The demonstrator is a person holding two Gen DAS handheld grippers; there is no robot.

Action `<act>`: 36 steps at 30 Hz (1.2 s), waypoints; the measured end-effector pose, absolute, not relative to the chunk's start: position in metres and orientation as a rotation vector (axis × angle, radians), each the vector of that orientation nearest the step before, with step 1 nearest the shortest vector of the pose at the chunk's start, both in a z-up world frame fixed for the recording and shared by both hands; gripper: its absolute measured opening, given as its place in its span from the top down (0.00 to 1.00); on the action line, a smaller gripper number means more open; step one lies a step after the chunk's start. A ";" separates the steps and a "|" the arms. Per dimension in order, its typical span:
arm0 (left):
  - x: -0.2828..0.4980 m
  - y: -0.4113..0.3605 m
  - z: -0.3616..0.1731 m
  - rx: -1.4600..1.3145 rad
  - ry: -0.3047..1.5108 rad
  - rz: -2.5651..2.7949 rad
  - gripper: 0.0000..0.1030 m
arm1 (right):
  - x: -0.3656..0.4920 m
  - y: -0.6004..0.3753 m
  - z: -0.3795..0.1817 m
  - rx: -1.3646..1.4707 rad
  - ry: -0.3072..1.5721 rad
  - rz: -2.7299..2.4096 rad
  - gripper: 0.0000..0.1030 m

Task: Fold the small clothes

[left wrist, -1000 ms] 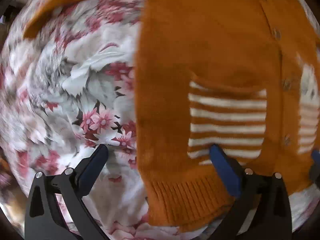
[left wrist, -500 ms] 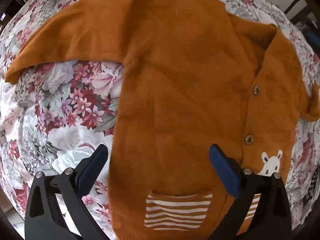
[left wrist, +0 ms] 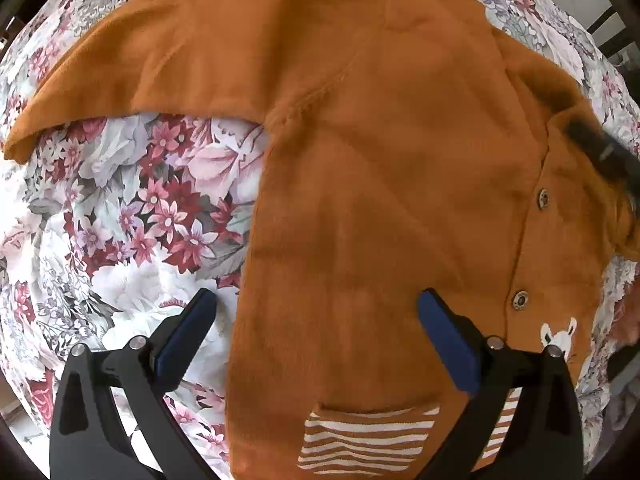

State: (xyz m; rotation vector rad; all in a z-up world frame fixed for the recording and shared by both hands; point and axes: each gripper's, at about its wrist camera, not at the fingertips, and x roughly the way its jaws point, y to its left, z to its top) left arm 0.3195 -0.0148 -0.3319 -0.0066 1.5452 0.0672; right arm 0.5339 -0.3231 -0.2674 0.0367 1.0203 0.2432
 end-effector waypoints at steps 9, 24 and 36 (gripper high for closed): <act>0.369 -0.048 -0.315 0.109 1.398 0.135 0.05 | 0.558 -0.334 -0.299 0.060 1.131 0.176 0.49; 0.431 -0.089 -0.326 0.094 1.429 0.210 0.04 | 0.586 -0.319 -0.307 -0.079 1.097 0.065 0.56; 0.481 -0.106 -0.342 0.081 1.471 0.265 0.04 | 0.513 -0.411 -0.305 0.358 1.076 0.051 0.76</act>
